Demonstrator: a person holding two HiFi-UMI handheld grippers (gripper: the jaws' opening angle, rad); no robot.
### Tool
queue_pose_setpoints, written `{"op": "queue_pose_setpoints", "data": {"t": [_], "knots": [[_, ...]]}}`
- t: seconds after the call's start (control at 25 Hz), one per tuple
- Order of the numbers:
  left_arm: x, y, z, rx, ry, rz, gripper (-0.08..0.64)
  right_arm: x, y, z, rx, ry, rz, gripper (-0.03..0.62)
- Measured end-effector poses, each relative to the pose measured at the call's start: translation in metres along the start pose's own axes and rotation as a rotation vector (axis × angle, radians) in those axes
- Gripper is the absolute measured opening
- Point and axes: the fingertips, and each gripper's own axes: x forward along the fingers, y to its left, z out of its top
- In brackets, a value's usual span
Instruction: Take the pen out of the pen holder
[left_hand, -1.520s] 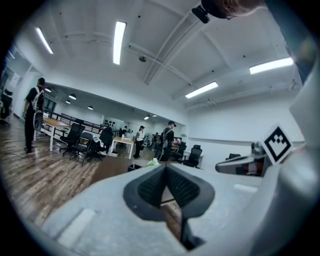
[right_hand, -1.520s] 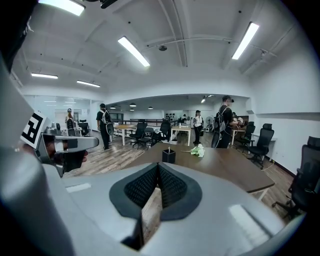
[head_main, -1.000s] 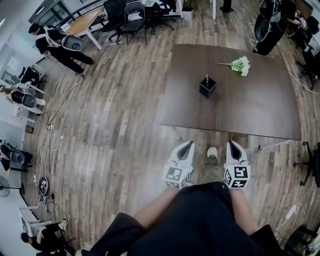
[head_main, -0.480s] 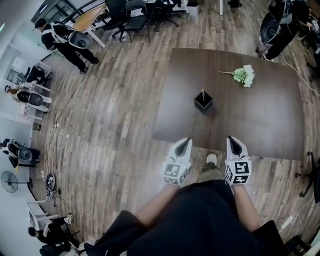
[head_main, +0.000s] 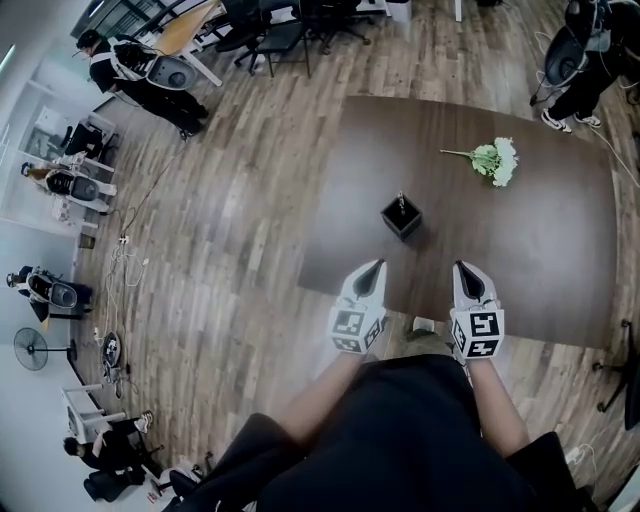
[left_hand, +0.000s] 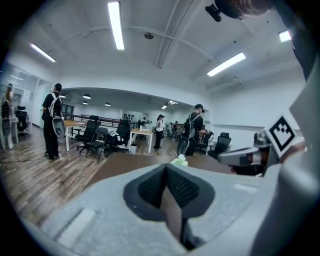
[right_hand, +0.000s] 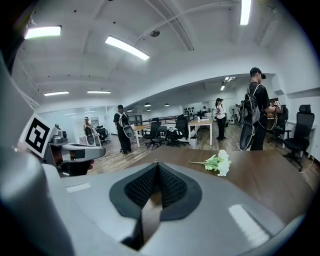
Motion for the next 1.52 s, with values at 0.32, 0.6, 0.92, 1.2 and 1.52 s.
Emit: {"op": "queue_pose_setpoints", "data": {"t": [0.32, 0.6, 0.92, 1.2, 1.52], "knots": [[0.06, 0.028, -0.002, -0.002, 0.008, 0.056, 0.003, 0.033, -0.026, 0.002, 0.002, 0.016, 0.027, 0.002], [0.117, 0.043, -0.015, -0.015, 0.057, 0.031, 0.003, 0.05, -0.031, -0.001, -0.004, 0.029, 0.055, 0.003], [0.17, 0.064, -0.028, 0.038, 0.147, 0.034, 0.005, 0.069, -0.036, 0.01, 0.0, 0.019, 0.059, 0.002], [0.208, 0.077, -0.037, 0.088, 0.205, 0.015, 0.063, 0.078, -0.066, 0.02, 0.031, 0.013, -0.004, 0.003], [0.235, 0.086, -0.063, 0.126, 0.313, -0.034, 0.104, 0.086, -0.065, 0.027, 0.031, 0.018, 0.001, 0.002]]}}
